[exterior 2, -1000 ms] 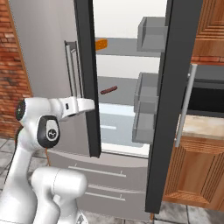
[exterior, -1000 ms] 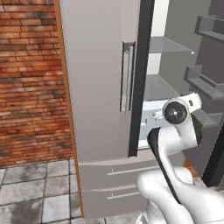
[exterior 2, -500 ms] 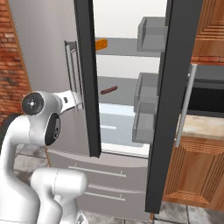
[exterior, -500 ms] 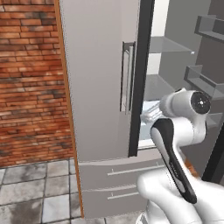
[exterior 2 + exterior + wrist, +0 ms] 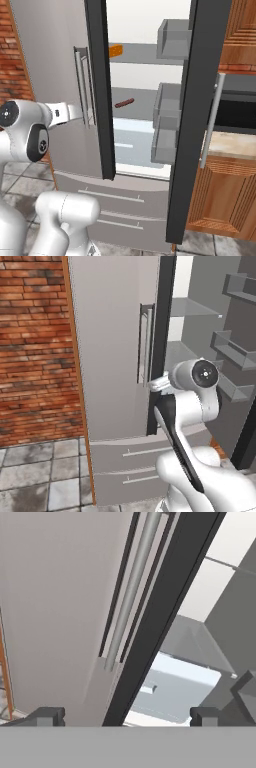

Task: Retrieve the sausage and cheese from the fridge and place them on the cutting board on the counter.

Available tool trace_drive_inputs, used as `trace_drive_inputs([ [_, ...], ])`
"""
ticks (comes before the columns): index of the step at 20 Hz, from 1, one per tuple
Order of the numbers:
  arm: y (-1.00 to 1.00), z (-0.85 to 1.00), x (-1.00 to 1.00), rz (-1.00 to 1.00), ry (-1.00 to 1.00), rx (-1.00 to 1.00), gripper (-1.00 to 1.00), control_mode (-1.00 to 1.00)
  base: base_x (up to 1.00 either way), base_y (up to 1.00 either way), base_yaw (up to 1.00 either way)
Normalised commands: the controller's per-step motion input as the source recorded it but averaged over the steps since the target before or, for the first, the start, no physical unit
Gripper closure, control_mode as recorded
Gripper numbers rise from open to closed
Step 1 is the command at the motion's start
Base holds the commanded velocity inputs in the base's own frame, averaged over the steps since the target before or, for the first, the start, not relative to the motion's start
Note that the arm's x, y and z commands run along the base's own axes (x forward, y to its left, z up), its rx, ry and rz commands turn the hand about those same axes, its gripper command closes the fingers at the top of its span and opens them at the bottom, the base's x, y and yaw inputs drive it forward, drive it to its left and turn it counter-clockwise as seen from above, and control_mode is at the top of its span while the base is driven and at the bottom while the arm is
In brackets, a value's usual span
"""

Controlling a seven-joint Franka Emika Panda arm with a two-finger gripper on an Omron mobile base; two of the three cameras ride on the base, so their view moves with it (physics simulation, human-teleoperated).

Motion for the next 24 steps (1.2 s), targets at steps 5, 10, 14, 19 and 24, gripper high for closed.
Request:
trace_drive_inputs([
  [5, 0.0, 0.15, 0.01, -0.09, 0.0, 0.02, -1.0, -1.0, 0.0, 0.0, 0.0],
  [10, 0.0, 0.16, 0.06, 0.0, 0.0, 0.0, -1.0, -1.0, 0.0, 0.0, 0.0],
  [14, 0.03, 0.15, 0.13, 0.0, 0.0, 0.0, -1.0, -1.0, 0.0, 0.0, 0.0],
  [19, 0.08, 0.15, 0.37, -0.02, 0.0, 0.01, -1.0, -1.0, 0.0, 0.0, 0.0],
  [24, 0.07, 0.17, 0.38, -0.04, 0.0, 0.04, -1.0, -1.0, 0.0, 0.0, 0.0],
])
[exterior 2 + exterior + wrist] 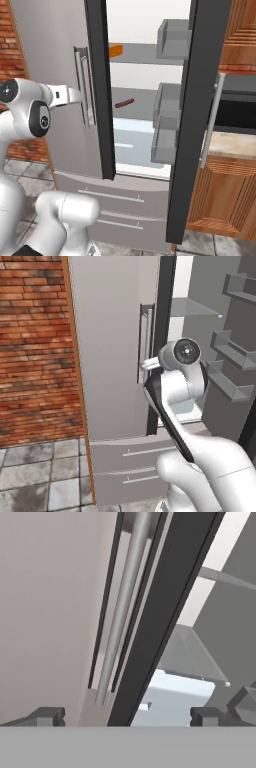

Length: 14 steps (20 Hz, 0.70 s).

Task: Retrieve the sausage and cheese from the fridge and place them on the cutting board on the counter.

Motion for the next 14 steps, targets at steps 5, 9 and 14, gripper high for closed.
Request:
trace_drive_inputs([
  [5, 0.03, 0.12, 0.39, -0.03, 0.0, 0.05, -1.0, -1.0, 0.0, 0.0, 0.0],
  [9, 0.01, 0.03, 0.43, -0.03, 0.0, 0.05, -1.0, -1.0, 0.0, 0.0, 0.0],
  [14, 0.1, 0.0, 0.43, -0.03, -0.04, 0.06, -1.0, -1.0, 0.0, 0.0, 0.0],
])
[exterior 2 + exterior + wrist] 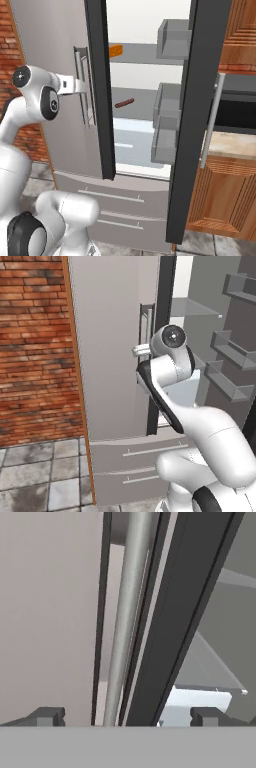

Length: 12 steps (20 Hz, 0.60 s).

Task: Retrieve the sausage and cheese from the fridge and place them on the cutting board on the counter.

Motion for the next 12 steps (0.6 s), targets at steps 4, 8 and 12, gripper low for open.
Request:
trace_drive_inputs([
  [4, 0.08, 0.0, 0.46, -0.03, -0.01, 0.08, -1.0, -1.0, 0.0, 0.0, 0.0],
  [8, 0.0, 0.0, 0.45, -0.01, -0.01, 0.07, -1.0, -1.0, 0.0, 0.0, 0.0],
  [12, 0.0, 0.0, 0.45, 0.0, -0.07, 0.05, -1.0, -1.0, 0.0, 0.0, 0.0],
])
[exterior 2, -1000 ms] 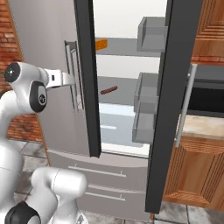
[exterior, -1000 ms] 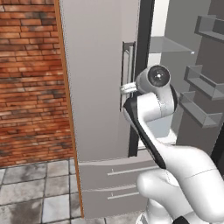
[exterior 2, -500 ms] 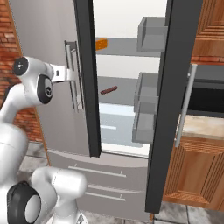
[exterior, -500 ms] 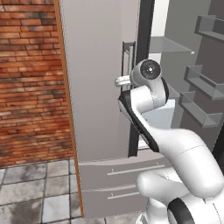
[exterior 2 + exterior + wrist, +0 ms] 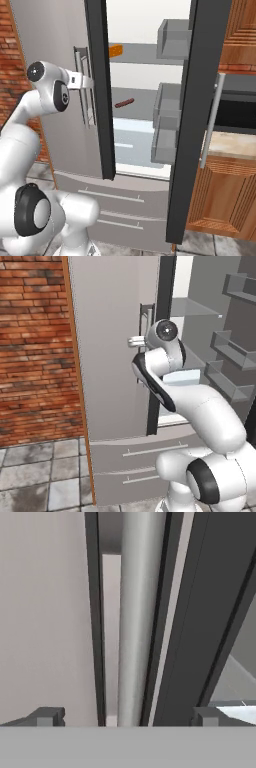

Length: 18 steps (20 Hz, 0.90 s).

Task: Retrieve the sausage and cheese from the fridge and place them on the cutting board on the counter.

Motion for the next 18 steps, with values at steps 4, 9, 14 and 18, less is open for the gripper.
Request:
trace_drive_inputs([
  [4, 0.0, -0.03, 0.45, 0.0, -0.13, 0.0, -1.0, -1.0, 0.0, 0.0, 0.0],
  [9, 0.0, -0.16, 0.47, 0.0, -0.13, 0.0, -1.0, -1.0, 0.0, 0.0, 0.0],
  [14, 0.0, -0.02, 0.42, 0.0, -0.02, 0.0, -1.0, -1.0, 0.0, 0.0, 0.0],
  [18, 0.0, 0.0, 0.52, 0.0, 0.0, 0.0, -1.0, -1.0, 0.0, 0.0, 0.0],
])
